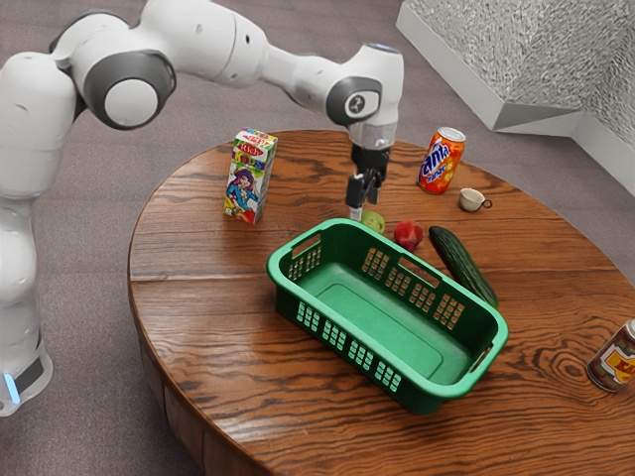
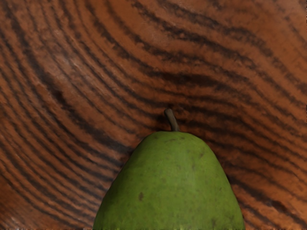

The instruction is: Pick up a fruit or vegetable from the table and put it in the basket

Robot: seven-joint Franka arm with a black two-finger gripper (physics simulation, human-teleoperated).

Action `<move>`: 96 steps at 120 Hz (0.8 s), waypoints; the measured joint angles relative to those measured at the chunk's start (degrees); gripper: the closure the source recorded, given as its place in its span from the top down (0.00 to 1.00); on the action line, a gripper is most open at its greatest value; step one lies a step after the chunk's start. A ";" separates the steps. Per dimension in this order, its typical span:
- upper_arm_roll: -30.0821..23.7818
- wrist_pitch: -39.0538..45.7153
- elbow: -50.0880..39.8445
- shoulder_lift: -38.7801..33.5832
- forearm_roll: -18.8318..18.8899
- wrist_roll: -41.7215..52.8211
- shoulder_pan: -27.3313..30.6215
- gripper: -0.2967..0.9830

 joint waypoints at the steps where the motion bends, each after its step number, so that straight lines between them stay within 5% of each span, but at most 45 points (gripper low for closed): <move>1: 0.00 0.05 -0.01 0.01 -0.02 0.05 0.00 0.77; 77: 0.00 2.74 -0.23 3.58 -2.72 2.55 0.59 0.77; 96: 0.00 3.20 -0.23 3.91 -3.39 2.42 0.21 0.57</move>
